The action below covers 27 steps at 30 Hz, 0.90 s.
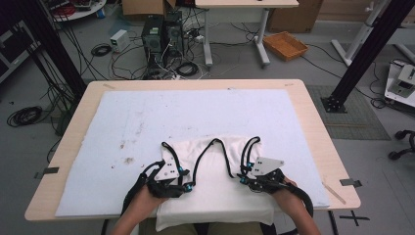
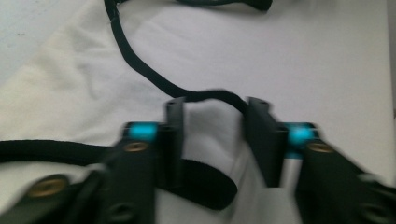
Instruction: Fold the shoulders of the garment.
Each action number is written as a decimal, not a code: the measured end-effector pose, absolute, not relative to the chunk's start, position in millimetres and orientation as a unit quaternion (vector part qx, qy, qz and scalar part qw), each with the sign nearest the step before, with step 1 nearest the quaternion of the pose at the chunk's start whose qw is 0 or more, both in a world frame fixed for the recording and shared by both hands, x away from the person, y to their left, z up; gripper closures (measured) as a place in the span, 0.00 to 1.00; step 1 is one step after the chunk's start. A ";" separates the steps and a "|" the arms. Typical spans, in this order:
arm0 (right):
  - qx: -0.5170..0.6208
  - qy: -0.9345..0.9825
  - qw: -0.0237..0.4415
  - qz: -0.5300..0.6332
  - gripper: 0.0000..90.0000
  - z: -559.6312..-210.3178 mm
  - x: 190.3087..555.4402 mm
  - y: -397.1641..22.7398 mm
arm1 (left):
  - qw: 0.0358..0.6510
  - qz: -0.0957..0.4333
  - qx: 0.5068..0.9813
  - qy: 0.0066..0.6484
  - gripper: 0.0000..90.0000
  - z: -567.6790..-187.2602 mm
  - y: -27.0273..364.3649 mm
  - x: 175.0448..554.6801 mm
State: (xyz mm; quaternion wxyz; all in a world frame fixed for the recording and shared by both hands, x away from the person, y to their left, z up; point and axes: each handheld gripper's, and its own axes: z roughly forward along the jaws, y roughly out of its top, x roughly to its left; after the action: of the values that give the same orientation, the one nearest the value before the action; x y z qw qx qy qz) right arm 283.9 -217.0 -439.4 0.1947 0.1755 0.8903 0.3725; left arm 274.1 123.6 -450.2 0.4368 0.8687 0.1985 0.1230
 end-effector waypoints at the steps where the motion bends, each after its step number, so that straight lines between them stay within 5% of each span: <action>1: 0.175 0.888 0.196 0.376 0.93 -439.1 284.3 -218.4 | 0.437 0.125 0.869 0.195 0.89 -449.8 124.4 273.5; 9: 0.170 0.866 0.203 0.424 0.95 -424.9 268.9 -241.7 | 0.503 0.118 0.835 0.188 0.92 -436.2 147.7 266.5; 21: 0.167 0.872 0.174 0.426 0.94 -424.7 247.2 -265.0 | 0.516 0.086 0.824 0.216 0.91 -434.0 176.2 257.8; 23: 0.176 0.868 0.172 0.431 0.79 -423.7 248.3 -266.3 | 0.528 0.080 0.816 0.221 0.82 -434.2 177.4 258.6; 24: 0.204 0.858 0.176 0.438 0.71 -421.6 250.8 -267.1 | 0.538 0.085 0.806 0.233 0.67 -433.1 177.9 259.6; 26: 0.220 0.849 0.179 0.446 0.71 -420.0 253.7 -267.5 | 0.552 0.086 0.792 0.246 0.47 -432.0 178.3 260.6; 27: 0.228 0.844 0.188 0.447 0.71 -418.5 255.7 -267.1 | 0.570 0.088 0.778 0.251 0.47 -430.6 180.2 262.2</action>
State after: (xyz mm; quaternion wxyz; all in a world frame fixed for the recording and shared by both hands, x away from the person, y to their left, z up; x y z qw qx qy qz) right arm 255.7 -267.1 -418.5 0.1878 0.2282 0.8441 0.4474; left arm 262.2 180.2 -430.6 0.5698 0.7775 0.2512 0.0877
